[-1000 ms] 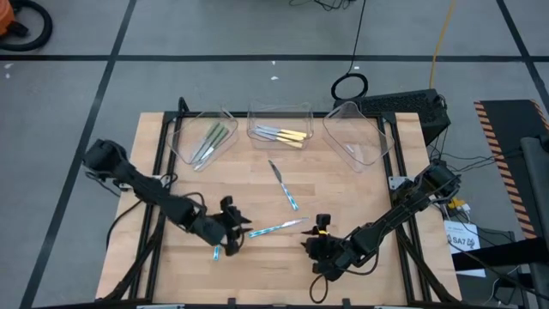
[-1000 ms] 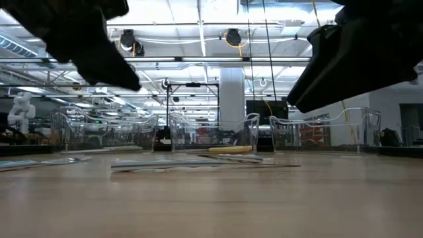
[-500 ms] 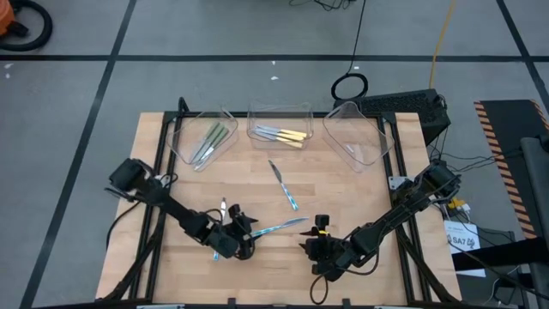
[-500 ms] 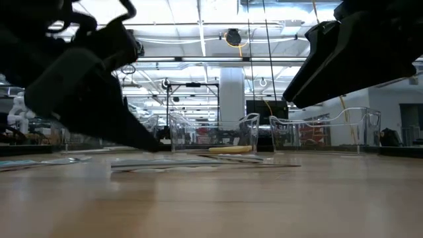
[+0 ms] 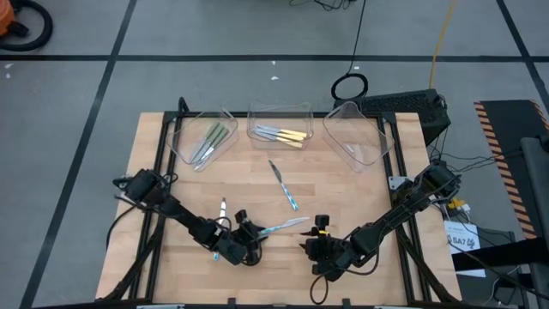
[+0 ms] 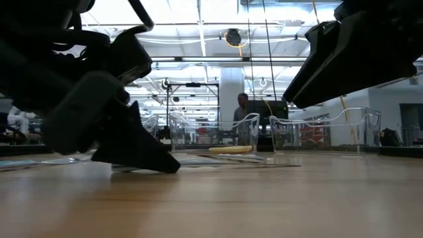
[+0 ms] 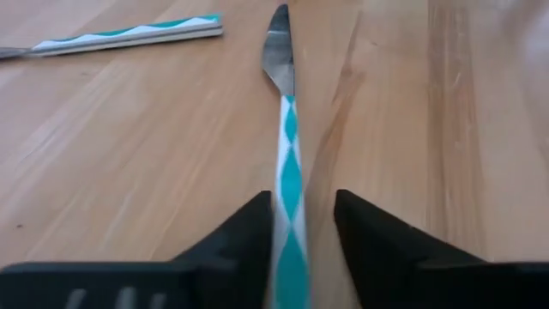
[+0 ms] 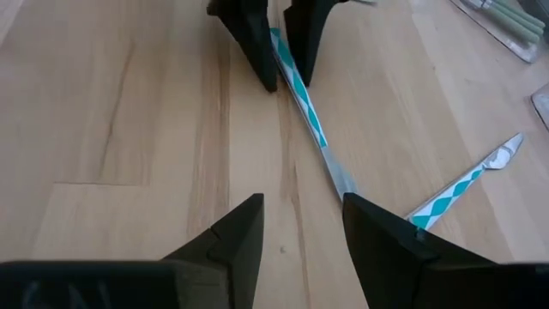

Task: Sort silverware by color (type)
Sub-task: Put the bottom right blue table knife into the right transparent bin

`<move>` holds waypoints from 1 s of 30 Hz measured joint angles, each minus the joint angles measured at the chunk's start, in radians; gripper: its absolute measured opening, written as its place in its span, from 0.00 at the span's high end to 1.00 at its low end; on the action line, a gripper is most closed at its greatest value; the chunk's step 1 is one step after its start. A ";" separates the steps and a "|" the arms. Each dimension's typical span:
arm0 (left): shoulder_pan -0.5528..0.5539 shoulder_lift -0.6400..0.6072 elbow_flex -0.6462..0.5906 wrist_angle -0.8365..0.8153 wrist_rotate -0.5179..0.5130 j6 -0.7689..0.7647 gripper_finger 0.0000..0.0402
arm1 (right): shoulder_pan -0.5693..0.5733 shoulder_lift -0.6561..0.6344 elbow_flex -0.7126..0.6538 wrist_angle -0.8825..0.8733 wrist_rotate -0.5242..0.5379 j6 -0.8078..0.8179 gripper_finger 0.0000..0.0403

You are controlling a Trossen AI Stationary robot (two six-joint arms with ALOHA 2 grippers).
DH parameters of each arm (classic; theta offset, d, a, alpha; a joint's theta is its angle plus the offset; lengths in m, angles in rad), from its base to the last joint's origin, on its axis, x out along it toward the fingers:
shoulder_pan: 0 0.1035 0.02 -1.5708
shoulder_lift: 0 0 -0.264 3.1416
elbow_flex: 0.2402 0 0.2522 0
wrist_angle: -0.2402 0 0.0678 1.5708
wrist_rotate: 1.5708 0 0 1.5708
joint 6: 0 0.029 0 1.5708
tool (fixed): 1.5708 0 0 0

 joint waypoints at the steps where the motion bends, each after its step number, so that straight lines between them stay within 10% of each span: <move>1: 0.003 0.014 0.003 0.001 0.001 -0.004 0.70 | 0.000 0.000 0.000 0.000 -0.012 0.000 0.62; 6: 0.010 0.040 0.010 0.005 -0.006 -0.019 0.88 | 0.000 0.000 0.000 -0.001 -0.070 0.000 0.62; 19: 0.090 -0.159 0.004 -0.037 -0.053 0.192 0.88 | 0.023 -0.088 -0.001 -0.033 -0.029 0.064 0.62; 30: 0.149 -0.355 0.068 -0.025 -0.060 0.434 0.88 | 0.144 -0.194 -0.001 -0.074 0.337 -0.014 0.62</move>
